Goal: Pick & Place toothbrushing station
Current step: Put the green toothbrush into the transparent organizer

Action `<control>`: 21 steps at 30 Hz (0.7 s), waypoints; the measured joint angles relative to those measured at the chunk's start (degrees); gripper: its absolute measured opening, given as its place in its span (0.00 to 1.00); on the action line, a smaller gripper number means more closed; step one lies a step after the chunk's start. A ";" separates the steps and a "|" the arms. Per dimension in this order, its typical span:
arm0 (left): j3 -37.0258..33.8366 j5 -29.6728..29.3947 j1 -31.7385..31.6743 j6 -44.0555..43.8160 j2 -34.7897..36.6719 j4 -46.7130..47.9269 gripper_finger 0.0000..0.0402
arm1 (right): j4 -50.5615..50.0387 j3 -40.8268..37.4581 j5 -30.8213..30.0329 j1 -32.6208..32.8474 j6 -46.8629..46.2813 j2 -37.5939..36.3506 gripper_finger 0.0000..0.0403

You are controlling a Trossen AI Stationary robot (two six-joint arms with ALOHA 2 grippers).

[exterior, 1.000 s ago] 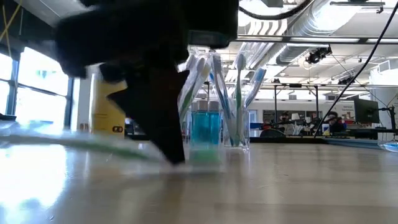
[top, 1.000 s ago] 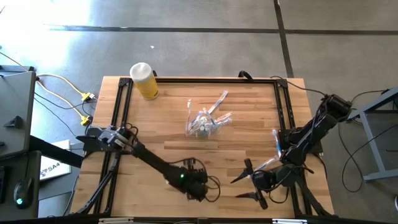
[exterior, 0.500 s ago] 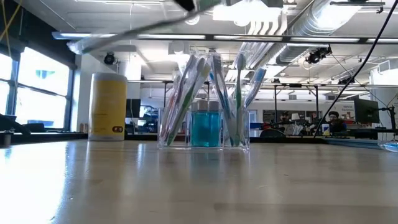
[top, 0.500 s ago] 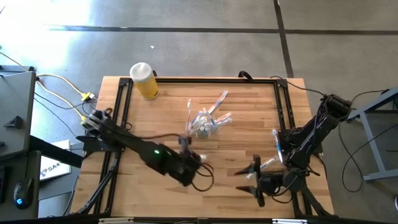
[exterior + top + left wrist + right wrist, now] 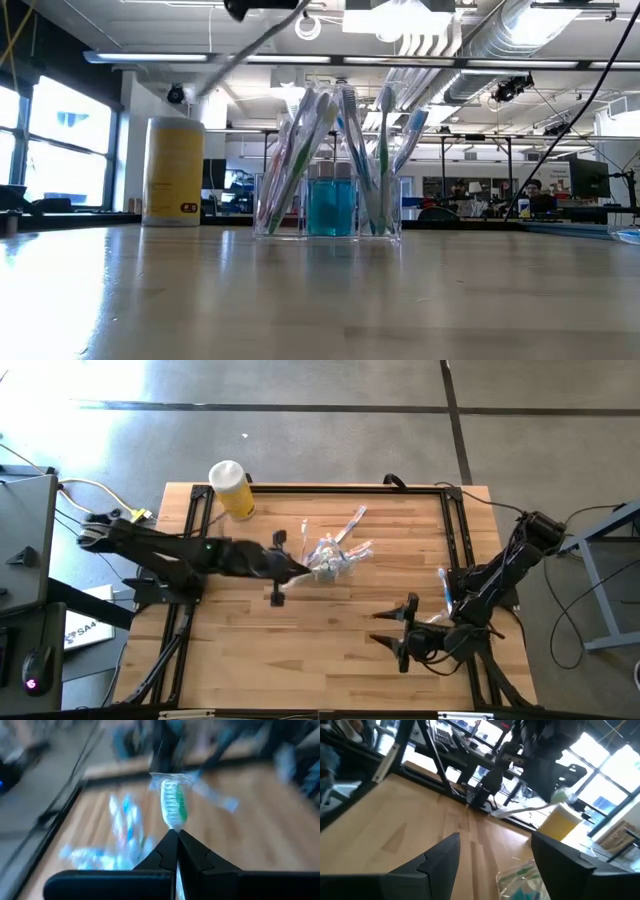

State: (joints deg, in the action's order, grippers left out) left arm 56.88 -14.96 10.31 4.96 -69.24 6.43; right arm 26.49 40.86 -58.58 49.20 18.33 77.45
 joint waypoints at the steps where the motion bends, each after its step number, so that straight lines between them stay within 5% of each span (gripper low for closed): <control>1: -4.55 4.05 -1.60 0.48 2.20 -6.71 0.00 | -0.43 0.00 0.00 -0.46 0.00 0.00 0.59; 4: -15.34 11.11 -5.57 1.03 6.29 -24.93 0.00 | -1.96 0.02 0.01 -1.80 -1.08 0.00 0.59; 8: -22.98 12.55 -8.80 2.34 7.79 -37.55 0.00 | -3.17 0.02 0.04 -3.19 -2.87 0.00 0.59; 14: -26.81 12.62 -12.85 2.32 4.95 -44.81 0.00 | -4.41 0.02 0.47 -4.29 -5.07 0.00 0.59; 21: -28.02 19.41 -18.53 3.37 0.90 -51.25 0.00 | -4.53 0.02 1.27 -4.34 -5.22 0.00 0.59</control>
State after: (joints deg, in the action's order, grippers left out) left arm 28.86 4.45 -8.23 8.33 -68.34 -44.82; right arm 21.96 40.88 -57.32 44.86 13.10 77.45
